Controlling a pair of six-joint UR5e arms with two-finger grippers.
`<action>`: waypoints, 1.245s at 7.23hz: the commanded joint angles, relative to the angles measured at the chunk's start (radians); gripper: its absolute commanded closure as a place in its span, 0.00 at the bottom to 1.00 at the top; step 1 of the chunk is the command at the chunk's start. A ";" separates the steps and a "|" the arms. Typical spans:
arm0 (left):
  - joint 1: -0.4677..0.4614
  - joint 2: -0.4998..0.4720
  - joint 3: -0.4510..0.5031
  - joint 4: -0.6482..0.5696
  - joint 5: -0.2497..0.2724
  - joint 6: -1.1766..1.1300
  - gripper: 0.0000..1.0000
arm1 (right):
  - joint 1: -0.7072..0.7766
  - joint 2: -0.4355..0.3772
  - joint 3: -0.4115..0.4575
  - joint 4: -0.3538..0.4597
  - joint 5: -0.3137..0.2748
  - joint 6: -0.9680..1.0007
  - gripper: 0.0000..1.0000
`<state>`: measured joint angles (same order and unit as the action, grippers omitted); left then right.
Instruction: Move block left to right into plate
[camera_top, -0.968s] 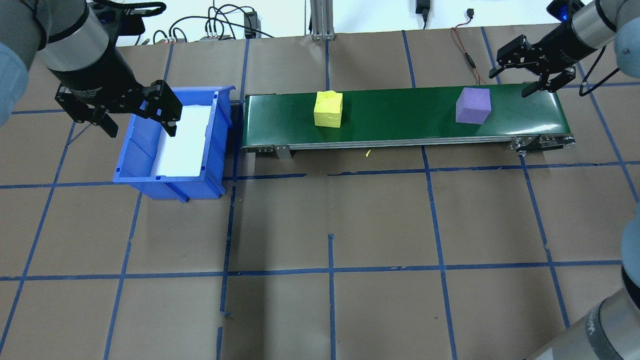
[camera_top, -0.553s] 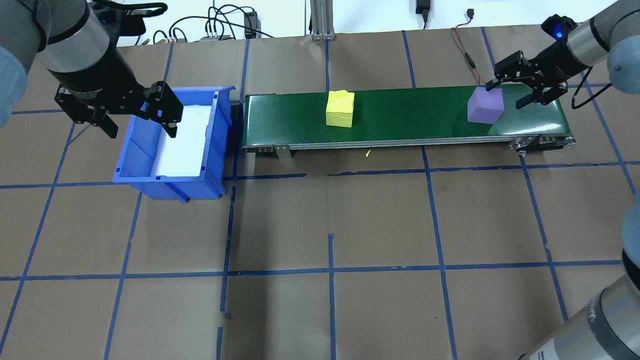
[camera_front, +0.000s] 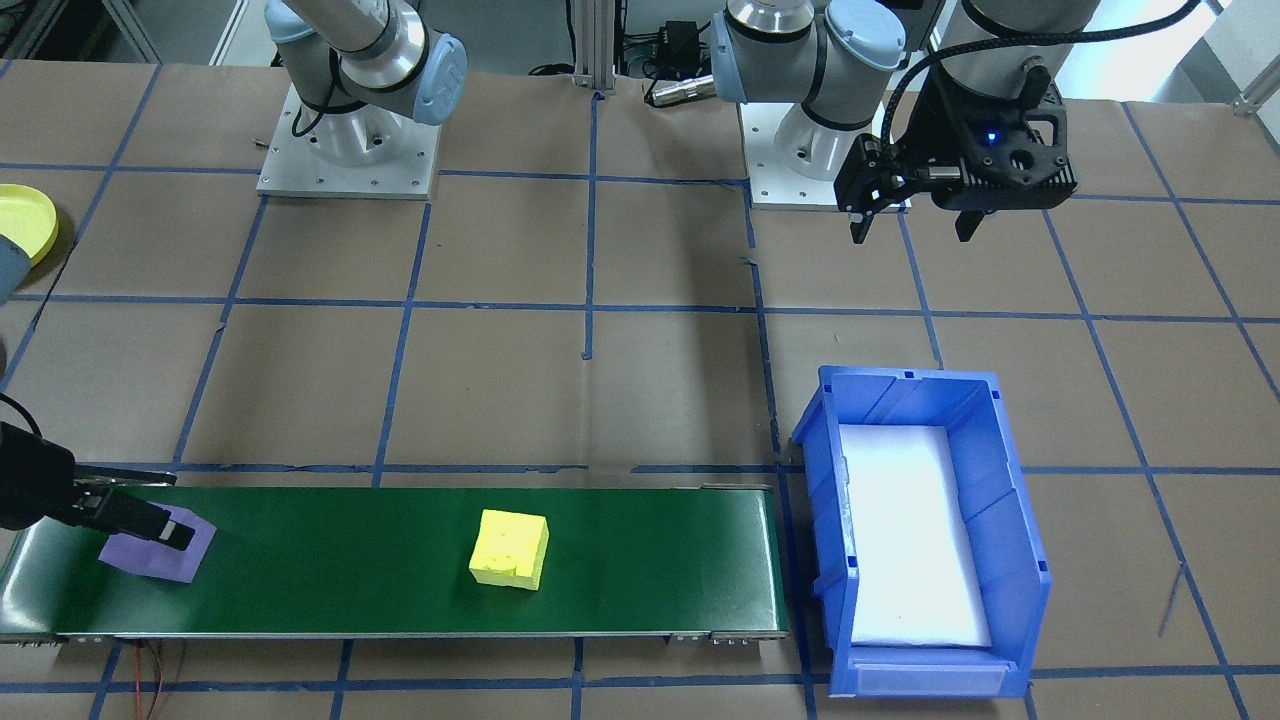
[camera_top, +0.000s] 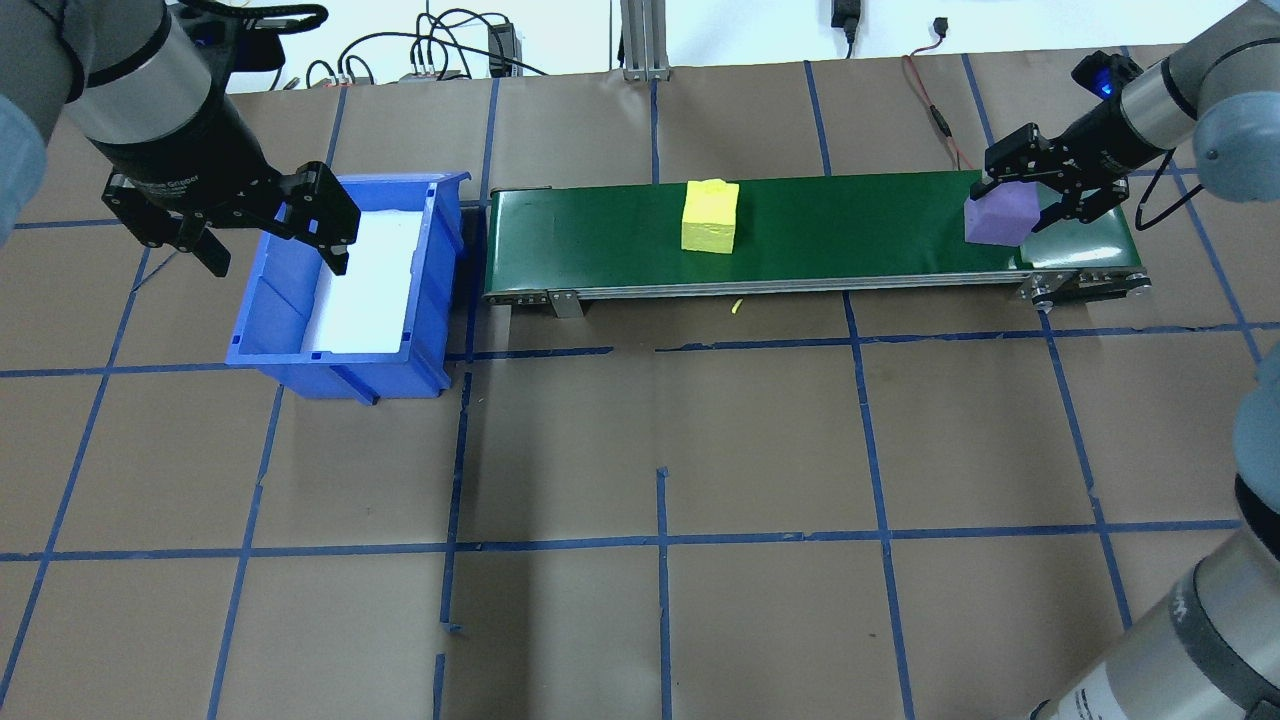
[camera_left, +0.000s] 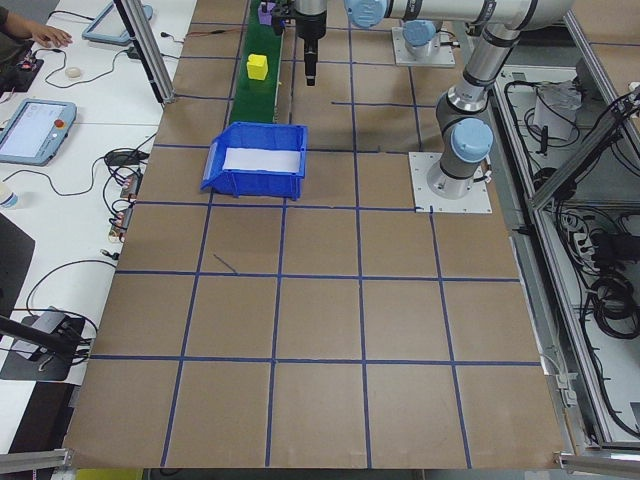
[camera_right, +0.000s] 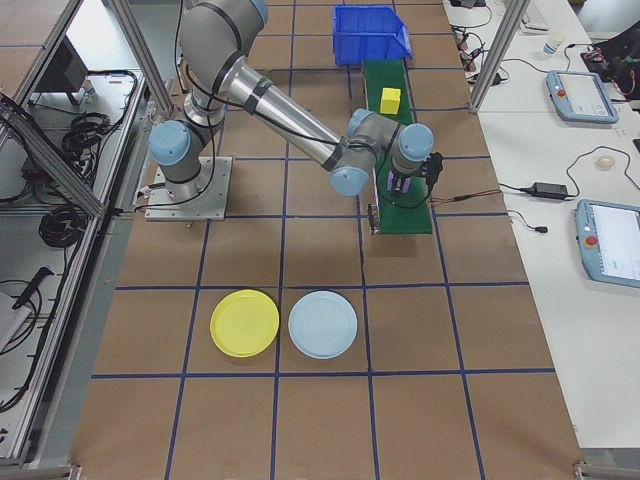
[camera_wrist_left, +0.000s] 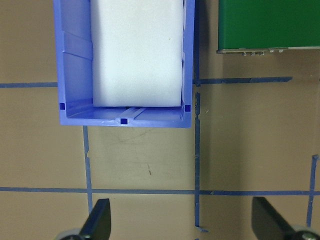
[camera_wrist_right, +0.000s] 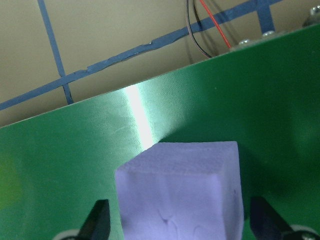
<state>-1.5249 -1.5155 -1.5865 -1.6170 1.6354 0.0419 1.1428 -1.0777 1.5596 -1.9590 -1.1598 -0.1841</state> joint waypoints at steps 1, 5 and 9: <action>0.002 0.000 -0.003 -0.001 -0.005 0.001 0.00 | 0.000 0.004 0.004 -0.021 -0.018 -0.002 0.10; 0.038 -0.002 -0.003 -0.003 -0.006 0.003 0.00 | -0.026 -0.054 -0.019 -0.021 -0.281 -0.074 0.68; 0.043 -0.003 -0.003 -0.003 -0.008 0.004 0.00 | -0.415 -0.087 0.000 0.041 -0.334 -0.578 0.68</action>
<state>-1.4837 -1.5184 -1.5892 -1.6199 1.6279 0.0459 0.8678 -1.1629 1.5543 -1.9350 -1.4945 -0.5431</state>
